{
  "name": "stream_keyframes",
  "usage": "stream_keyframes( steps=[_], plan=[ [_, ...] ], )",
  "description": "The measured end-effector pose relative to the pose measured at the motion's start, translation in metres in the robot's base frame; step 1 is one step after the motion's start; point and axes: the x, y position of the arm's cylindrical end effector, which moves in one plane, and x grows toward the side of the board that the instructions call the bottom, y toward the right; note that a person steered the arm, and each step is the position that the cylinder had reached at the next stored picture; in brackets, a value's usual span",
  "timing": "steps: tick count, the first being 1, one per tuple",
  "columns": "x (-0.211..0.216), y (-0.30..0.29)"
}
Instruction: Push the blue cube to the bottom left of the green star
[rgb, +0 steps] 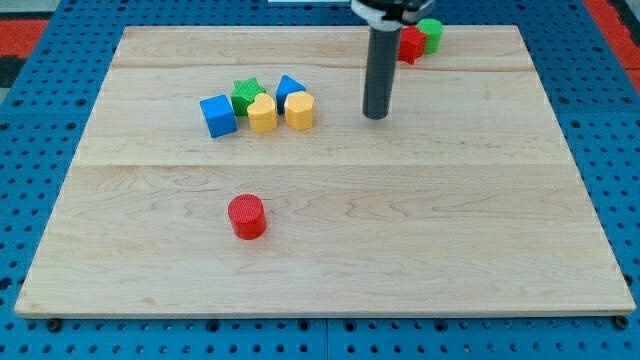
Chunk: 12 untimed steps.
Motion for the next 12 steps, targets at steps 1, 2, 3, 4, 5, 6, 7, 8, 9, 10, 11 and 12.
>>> stream_keyframes(
  steps=[1, 2, 3, 4, 5, 6, 7, 8, 9, 10, 11, 12],
  plan=[
    [0.03, -0.049],
    [0.034, -0.083],
    [0.034, -0.089],
    [0.034, -0.092],
    [0.034, -0.093],
    [0.034, -0.093],
    [0.034, -0.112],
    [0.034, -0.16],
    [0.017, -0.184],
    [0.015, -0.186],
    [0.015, -0.209],
    [0.015, -0.268]
  ],
)
